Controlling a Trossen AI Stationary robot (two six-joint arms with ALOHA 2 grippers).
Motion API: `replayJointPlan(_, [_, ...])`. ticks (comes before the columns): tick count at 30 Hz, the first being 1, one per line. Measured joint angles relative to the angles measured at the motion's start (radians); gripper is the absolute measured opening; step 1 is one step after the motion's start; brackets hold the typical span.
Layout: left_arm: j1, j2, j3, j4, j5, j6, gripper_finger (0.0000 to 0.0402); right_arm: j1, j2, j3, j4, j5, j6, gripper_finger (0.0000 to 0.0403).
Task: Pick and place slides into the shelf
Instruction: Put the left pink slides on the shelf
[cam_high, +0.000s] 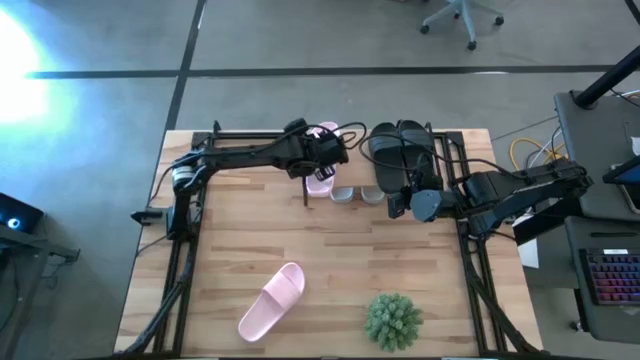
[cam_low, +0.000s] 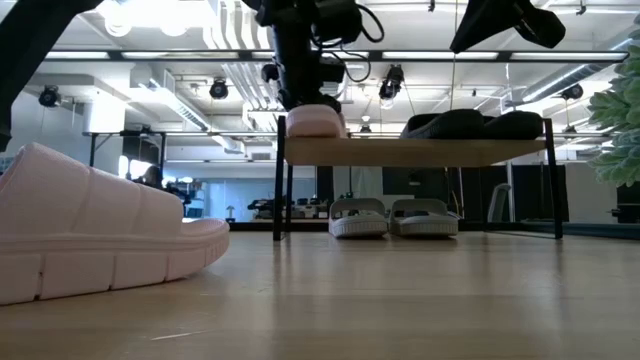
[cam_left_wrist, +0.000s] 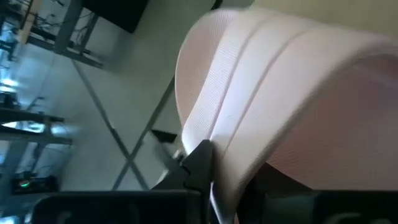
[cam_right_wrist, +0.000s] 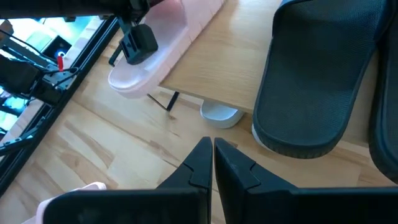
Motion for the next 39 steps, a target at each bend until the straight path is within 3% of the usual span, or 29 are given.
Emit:
replayJointPlan(17, [-0.012,-0.008,0.001,0.002,0.023,0.005,0.0145,0.0,0.0,0.0,0.0,0.0,-0.017,0.0008])
replayJointPlan(27, [-0.055,-0.008,0.023,-0.019,0.017,0.003,0.0151,0.0,0.0,0.0,0.0,0.0,-0.017,0.0008])
replayJointPlan(39, [-0.041,-0.008,0.023,-0.019,-0.129,0.031,0.0151,0.0,0.001,0.0,-0.001,-0.023,-0.014,0.0008])
